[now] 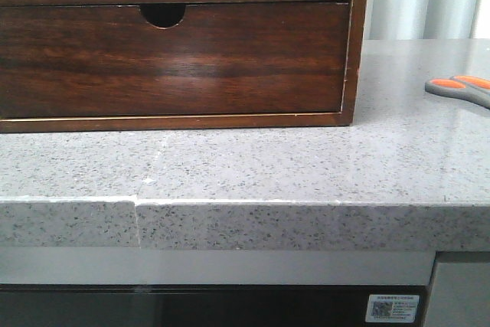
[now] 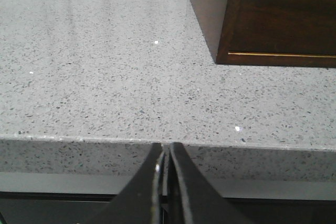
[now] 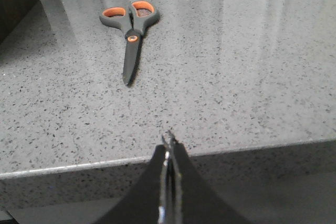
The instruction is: Put scissors in drawer with both arms
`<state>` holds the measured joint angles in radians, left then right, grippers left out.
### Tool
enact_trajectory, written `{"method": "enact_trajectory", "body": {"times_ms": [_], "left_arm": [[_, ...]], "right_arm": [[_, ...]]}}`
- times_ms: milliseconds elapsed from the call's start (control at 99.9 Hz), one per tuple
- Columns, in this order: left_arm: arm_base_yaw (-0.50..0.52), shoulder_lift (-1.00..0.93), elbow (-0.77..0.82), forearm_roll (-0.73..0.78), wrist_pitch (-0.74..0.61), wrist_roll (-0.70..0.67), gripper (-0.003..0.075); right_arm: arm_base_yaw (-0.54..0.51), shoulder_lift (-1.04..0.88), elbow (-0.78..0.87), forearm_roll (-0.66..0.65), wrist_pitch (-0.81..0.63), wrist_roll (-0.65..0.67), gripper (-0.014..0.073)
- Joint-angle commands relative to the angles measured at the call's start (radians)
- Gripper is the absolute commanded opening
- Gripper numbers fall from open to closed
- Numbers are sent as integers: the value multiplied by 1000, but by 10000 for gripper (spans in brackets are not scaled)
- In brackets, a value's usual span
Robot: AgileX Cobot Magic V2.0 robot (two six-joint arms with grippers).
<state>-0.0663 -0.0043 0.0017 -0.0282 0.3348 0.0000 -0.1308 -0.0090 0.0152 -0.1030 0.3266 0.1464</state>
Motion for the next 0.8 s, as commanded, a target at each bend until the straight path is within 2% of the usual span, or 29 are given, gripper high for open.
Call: {"method": "enact_trajectory", "body": {"times_ms": [0, 350, 791], "left_arm": [[2, -33, 24, -11, -28, 0, -19], [2, -33, 24, -11, -28, 0, -19], [2, -33, 24, -1, -101, 0, -19]], "right_arm": [[-4, -21, 11, -4, -25, -5, -61], [-4, -21, 11, -4, -25, -5, -61], [-4, -21, 11, -4, -30, -5, -61]]}}
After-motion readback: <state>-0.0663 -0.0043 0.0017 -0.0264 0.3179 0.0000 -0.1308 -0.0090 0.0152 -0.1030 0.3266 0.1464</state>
